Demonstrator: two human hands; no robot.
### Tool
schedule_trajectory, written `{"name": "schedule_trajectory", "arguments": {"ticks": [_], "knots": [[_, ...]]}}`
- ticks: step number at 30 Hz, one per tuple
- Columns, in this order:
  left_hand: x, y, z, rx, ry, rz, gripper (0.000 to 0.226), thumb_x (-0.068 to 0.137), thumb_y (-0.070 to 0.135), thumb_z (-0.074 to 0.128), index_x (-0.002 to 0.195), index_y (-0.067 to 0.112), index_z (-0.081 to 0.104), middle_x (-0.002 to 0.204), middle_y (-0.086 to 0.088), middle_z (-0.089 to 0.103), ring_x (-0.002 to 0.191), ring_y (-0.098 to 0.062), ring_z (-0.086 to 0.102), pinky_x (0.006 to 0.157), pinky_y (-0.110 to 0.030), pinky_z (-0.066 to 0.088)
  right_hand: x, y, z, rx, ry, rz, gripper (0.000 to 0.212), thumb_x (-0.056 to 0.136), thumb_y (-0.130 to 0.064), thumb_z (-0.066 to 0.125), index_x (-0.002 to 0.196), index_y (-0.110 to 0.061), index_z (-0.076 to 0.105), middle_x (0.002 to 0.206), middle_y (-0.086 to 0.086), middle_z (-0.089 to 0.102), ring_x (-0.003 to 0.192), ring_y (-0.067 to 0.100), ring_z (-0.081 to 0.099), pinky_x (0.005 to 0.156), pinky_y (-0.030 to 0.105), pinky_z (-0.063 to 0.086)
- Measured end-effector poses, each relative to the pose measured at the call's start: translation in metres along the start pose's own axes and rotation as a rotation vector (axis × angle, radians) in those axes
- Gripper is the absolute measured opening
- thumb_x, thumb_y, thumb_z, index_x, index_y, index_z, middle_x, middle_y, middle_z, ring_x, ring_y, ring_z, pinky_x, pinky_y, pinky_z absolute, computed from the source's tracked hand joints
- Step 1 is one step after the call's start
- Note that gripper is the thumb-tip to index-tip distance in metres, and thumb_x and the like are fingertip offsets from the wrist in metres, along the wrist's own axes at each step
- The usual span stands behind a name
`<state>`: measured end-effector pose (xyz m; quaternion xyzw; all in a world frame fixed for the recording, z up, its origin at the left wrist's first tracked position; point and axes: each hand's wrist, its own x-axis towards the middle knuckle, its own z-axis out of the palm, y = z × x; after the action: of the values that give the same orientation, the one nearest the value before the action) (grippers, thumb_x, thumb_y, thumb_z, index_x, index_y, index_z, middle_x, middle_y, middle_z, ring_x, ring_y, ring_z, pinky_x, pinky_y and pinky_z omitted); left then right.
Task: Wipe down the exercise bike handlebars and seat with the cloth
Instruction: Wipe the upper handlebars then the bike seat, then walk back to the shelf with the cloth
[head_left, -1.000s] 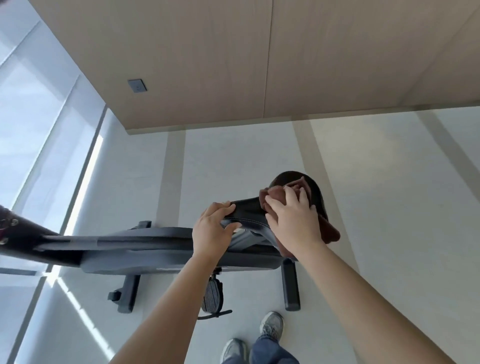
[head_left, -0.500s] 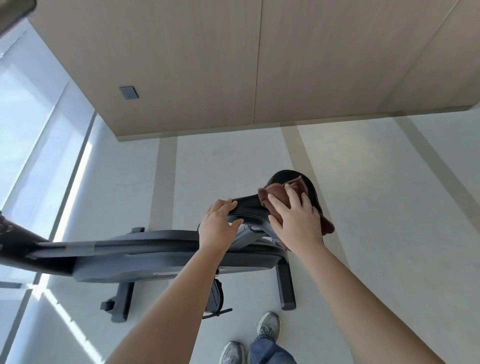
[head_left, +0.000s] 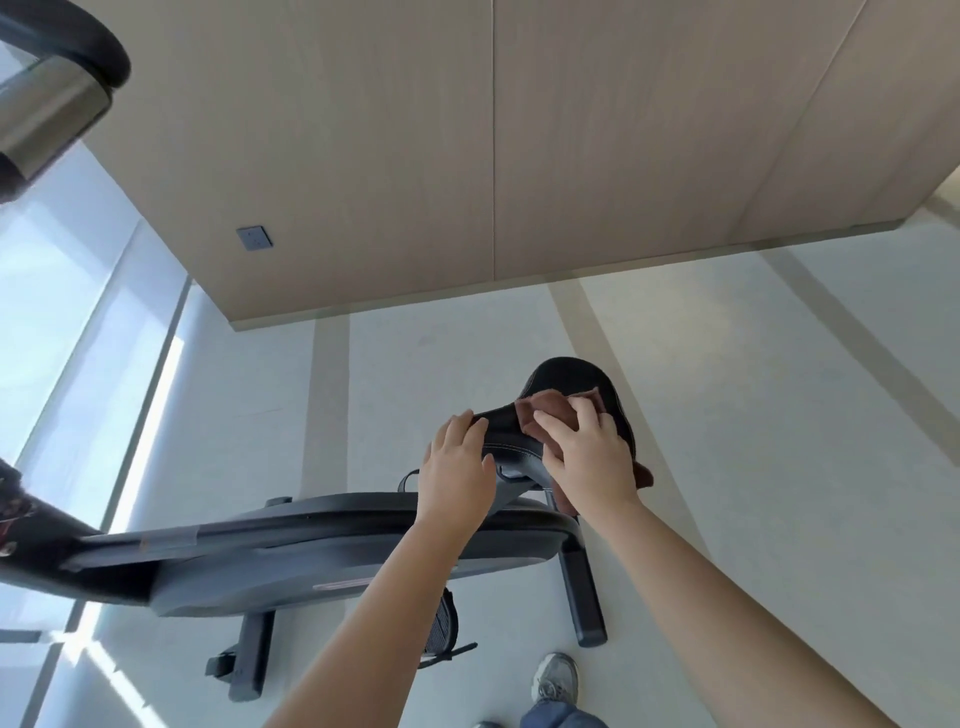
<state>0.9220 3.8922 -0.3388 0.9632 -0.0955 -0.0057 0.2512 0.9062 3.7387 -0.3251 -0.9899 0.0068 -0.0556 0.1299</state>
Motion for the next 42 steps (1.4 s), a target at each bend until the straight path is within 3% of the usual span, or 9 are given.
{"name": "schedule_trajectory", "arguments": {"ticks": [4, 9, 17, 23, 32, 42], "knots": [[-0.010, 0.017, -0.010, 0.064, 0.076, 0.126, 0.044, 0.089, 0.015, 0.050, 0.132, 0.008, 0.041, 0.143, -0.010, 0.036, 0.133, -0.027, 0.026, 0.106, -0.039, 0.023, -0.008, 0.000, -0.012, 0.143, 0.135, 0.115, 0.037, 0.074, -0.013, 0.069, 0.110, -0.021, 0.065, 0.111, 0.017, 0.058, 0.083, 0.039, 0.056, 0.059, 0.042, 0.052], [-0.032, 0.046, -0.022, 0.067, 0.173, 0.253, 0.040, 0.080, 0.010, 0.065, 0.117, 0.001, 0.056, 0.128, -0.019, 0.053, 0.122, -0.037, 0.043, 0.097, -0.049, 0.037, -0.040, 0.000, -0.035, 0.142, 0.281, 0.162, 0.039, 0.074, -0.017, 0.071, 0.111, -0.023, 0.064, 0.112, 0.014, 0.058, 0.087, 0.035, 0.058, 0.060, 0.037, 0.052], [-0.075, 0.081, -0.003, 0.030, 0.095, 0.445, 0.036, 0.073, 0.009, 0.072, 0.106, -0.002, 0.062, 0.119, -0.022, 0.059, 0.115, -0.041, 0.050, 0.090, -0.053, 0.042, -0.124, 0.017, -0.059, 0.100, 0.336, 0.320, 0.038, 0.072, -0.018, 0.072, 0.109, -0.023, 0.065, 0.108, 0.011, 0.059, 0.080, 0.033, 0.058, 0.057, 0.034, 0.051], [-0.099, 0.133, 0.021, 0.000, 0.024, 0.573, 0.037, 0.075, 0.011, 0.071, 0.109, -0.001, 0.060, 0.121, -0.022, 0.058, 0.116, -0.041, 0.049, 0.091, -0.056, 0.042, -0.179, 0.055, -0.082, 0.093, 0.338, 0.516, 0.038, 0.077, -0.018, 0.068, 0.114, -0.025, 0.063, 0.114, 0.011, 0.056, 0.085, 0.034, 0.055, 0.060, 0.039, 0.053], [-0.128, 0.284, 0.091, -0.069, -0.031, 0.816, 0.038, 0.076, 0.010, 0.070, 0.111, -0.001, 0.059, 0.122, -0.021, 0.057, 0.117, -0.041, 0.048, 0.093, -0.056, 0.038, -0.260, 0.179, -0.128, 0.053, 0.421, 0.771, 0.038, 0.081, -0.023, 0.064, 0.119, -0.027, 0.059, 0.119, 0.010, 0.053, 0.092, 0.033, 0.054, 0.066, 0.041, 0.053], [-0.181, 0.479, 0.182, -0.148, -0.150, 1.035, 0.038, 0.077, 0.011, 0.068, 0.113, 0.000, 0.059, 0.123, -0.022, 0.056, 0.118, -0.040, 0.047, 0.093, -0.058, 0.040, -0.361, 0.336, -0.194, 0.054, 0.519, 0.964, 0.040, 0.077, -0.018, 0.068, 0.116, -0.024, 0.062, 0.115, 0.014, 0.056, 0.087, 0.036, 0.056, 0.062, 0.041, 0.053]]}}
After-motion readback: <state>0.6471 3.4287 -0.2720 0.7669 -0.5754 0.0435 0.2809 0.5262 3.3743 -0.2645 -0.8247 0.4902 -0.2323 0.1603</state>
